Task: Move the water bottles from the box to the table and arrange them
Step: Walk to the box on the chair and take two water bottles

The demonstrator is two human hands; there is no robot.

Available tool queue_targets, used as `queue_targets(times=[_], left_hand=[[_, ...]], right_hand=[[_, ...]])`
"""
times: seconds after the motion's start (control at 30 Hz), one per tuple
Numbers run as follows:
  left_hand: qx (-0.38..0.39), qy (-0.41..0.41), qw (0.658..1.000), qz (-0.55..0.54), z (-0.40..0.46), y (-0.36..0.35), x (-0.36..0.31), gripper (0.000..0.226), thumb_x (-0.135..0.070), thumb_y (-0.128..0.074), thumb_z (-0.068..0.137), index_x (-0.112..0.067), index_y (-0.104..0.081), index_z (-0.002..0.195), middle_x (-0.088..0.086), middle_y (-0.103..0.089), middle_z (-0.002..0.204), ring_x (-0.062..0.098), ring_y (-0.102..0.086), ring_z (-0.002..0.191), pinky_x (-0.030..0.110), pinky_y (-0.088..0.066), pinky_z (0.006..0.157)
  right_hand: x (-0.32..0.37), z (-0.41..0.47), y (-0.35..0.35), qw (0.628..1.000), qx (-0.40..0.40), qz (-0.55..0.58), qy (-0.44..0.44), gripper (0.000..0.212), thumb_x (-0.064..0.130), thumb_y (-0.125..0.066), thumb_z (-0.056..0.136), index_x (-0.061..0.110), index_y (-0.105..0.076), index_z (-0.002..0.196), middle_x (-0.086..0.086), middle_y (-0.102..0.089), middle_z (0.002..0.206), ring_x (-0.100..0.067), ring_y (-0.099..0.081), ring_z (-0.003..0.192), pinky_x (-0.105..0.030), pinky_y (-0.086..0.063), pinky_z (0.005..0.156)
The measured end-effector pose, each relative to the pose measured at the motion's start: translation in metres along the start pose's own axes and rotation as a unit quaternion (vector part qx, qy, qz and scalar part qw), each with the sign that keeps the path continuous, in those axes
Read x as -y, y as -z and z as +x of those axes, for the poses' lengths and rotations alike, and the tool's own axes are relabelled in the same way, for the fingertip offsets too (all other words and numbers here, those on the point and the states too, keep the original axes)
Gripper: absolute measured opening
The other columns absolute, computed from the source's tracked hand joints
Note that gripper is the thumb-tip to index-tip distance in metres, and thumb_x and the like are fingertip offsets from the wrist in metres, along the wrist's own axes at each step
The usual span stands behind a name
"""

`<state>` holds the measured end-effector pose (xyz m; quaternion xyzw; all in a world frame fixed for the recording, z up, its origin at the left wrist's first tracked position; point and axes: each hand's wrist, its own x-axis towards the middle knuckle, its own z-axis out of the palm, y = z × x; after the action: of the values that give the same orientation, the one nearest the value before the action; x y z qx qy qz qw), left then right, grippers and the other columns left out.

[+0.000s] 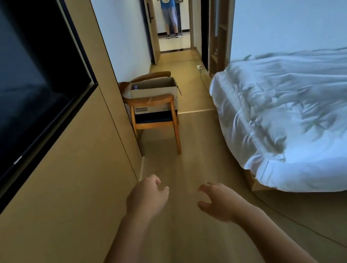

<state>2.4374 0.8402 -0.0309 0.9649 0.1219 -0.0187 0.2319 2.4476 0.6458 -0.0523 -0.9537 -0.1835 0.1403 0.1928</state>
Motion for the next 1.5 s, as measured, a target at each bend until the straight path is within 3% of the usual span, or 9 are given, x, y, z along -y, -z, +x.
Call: queue_targets(times=[0.2,0.33,0.53,0.7,0.83,0.97,1.17,1.3,1.5], left_hand=[[-0.012,0.005,1.0,0.006,0.137,-0.006,-0.019,0.032,-0.04,-0.055,0.091,-0.022,-0.055,0.118,-0.008,-0.058,0.101,0.007,-0.055,0.081,0.02,-0.038,0.057],[-0.024,0.02,0.999,-0.012,0.242,0.001,-0.047,0.032,-0.04,-0.055,0.091,-0.022,-0.055,0.117,-0.008,-0.057,0.099,0.009,-0.055,0.084,0.022,-0.038,0.059],[-0.04,0.038,0.998,-0.022,0.361,0.012,-0.074,0.033,-0.042,-0.055,0.09,-0.024,-0.054,0.117,-0.011,-0.055,0.092,0.003,-0.051,0.075,0.021,-0.034,0.054],[-0.023,0.057,0.998,-0.031,0.45,0.002,-0.084,0.038,-0.042,-0.054,0.09,-0.023,-0.053,0.123,-0.004,-0.061,0.117,0.015,-0.058,0.099,0.029,-0.044,0.072],[-0.013,0.049,0.998,-0.038,0.53,-0.006,-0.086,0.038,-0.04,-0.054,0.091,-0.02,-0.053,0.123,-0.003,-0.06,0.122,0.016,-0.058,0.103,0.028,-0.043,0.073],[-0.001,0.045,0.998,-0.037,0.625,-0.004,-0.083,0.031,-0.04,-0.052,0.091,-0.021,-0.054,0.115,-0.003,-0.061,0.113,0.017,-0.057,0.095,0.033,-0.05,0.078],[-0.017,0.038,0.998,-0.049,0.777,0.025,-0.079,0.011,-0.038,-0.055,0.09,-0.027,-0.05,0.091,-0.009,-0.056,0.09,0.008,-0.052,0.077,0.025,-0.041,0.061],[-0.026,0.052,0.998,-0.039,0.853,0.036,-0.069,0.022,-0.039,-0.055,0.087,-0.033,-0.042,0.071,-0.01,-0.055,0.077,0.009,-0.053,0.072,0.031,-0.046,0.065],[-0.025,0.106,0.994,-0.028,0.937,0.03,-0.047,0.016,-0.039,-0.053,0.088,-0.026,-0.048,0.08,-0.011,-0.054,0.081,0.012,-0.053,0.079,0.029,-0.042,0.064]], right_hand=[[-0.038,0.138,0.035,1.0,-0.006,0.004,0.009,0.048,0.038,-0.051,0.092,0.02,-0.043,0.135,0.0,-0.051,0.132,-0.017,-0.052,0.115,-0.026,-0.044,0.091],[-0.069,0.241,0.085,1.0,-0.009,0.026,0.013,0.046,0.039,-0.054,0.09,0.022,-0.046,0.132,0.0,-0.055,0.128,-0.014,-0.056,0.109,-0.018,-0.041,0.079],[-0.091,0.361,0.151,0.999,-0.028,0.026,0.029,0.044,0.037,-0.054,0.09,0.021,-0.047,0.13,0.0,-0.056,0.126,-0.014,-0.057,0.11,-0.022,-0.046,0.084],[-0.105,0.442,0.179,0.999,-0.011,0.009,0.047,0.044,0.034,-0.053,0.092,0.019,-0.046,0.133,-0.001,-0.053,0.131,-0.017,-0.054,0.116,-0.028,-0.046,0.092],[-0.121,0.517,0.191,0.999,-0.002,0.0,0.054,0.046,0.033,-0.053,0.092,0.018,-0.044,0.135,-0.002,-0.05,0.135,-0.017,-0.051,0.12,-0.03,-0.045,0.097],[-0.127,0.607,0.209,0.998,0.005,-0.004,0.06,0.037,0.032,-0.052,0.093,0.017,-0.05,0.127,-0.002,-0.054,0.127,-0.018,-0.054,0.112,-0.03,-0.047,0.092],[-0.119,0.752,0.251,0.997,0.007,0.025,0.069,0.023,0.028,-0.054,0.091,0.018,-0.058,0.111,0.0,-0.061,0.108,-0.014,-0.058,0.097,-0.034,-0.052,0.088],[-0.112,0.834,0.269,0.996,0.018,0.048,0.076,0.024,0.026,-0.054,0.092,0.018,-0.058,0.114,0.0,-0.061,0.104,-0.014,-0.06,0.095,-0.035,-0.053,0.086],[-0.114,0.947,0.271,0.994,0.053,0.013,0.094,0.03,0.029,-0.054,0.092,0.02,-0.055,0.121,0.001,-0.06,0.114,-0.012,-0.058,0.102,-0.03,-0.049,0.089]])
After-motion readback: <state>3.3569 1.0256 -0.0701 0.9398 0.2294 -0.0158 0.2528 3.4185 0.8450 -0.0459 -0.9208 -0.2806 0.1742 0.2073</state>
